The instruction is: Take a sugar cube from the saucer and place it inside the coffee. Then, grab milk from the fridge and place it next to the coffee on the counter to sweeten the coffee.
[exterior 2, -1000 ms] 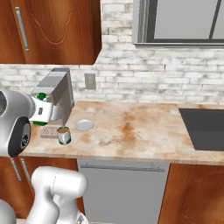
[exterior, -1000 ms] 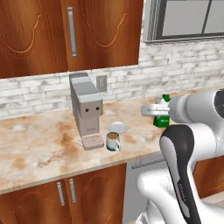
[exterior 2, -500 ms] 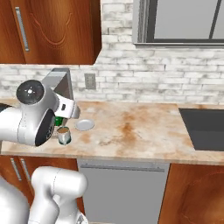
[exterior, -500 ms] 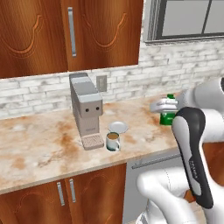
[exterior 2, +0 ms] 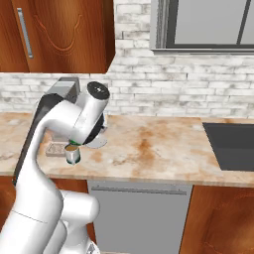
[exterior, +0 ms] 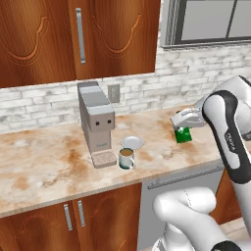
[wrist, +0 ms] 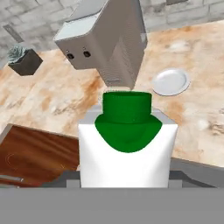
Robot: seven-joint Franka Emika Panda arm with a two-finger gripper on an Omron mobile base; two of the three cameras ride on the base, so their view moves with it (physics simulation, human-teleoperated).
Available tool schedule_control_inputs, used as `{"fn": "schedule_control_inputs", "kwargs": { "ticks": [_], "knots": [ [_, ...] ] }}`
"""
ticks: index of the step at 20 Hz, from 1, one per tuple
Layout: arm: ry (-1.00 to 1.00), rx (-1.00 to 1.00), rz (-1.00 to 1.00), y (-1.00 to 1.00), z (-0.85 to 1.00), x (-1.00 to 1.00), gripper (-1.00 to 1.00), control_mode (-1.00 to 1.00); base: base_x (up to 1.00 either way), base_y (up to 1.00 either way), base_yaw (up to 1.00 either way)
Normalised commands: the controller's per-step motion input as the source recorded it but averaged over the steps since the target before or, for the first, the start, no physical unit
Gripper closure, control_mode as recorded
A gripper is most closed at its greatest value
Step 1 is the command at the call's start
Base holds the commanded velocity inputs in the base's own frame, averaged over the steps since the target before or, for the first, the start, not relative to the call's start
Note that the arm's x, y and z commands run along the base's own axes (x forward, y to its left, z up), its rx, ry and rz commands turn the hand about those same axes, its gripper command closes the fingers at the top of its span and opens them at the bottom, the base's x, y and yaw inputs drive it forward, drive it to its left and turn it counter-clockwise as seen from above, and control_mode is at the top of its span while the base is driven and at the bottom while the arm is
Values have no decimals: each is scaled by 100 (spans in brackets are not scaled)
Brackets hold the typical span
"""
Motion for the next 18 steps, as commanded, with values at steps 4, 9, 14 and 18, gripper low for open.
{"fn": "schedule_control_inputs", "kwargs": {
  "ticks": [4,9,14,18],
  "knots": [
    [0,9,48,0,-74,95,100,-100,0,0,0],
    [-14,16,50,0,-56,88,100,-100,0,0,0],
    [-23,18,50,0,-51,65,100,-100,0,0,0],
    [-17,3,36,0,-36,25,100,-100,0,0,0]
  ]
}}
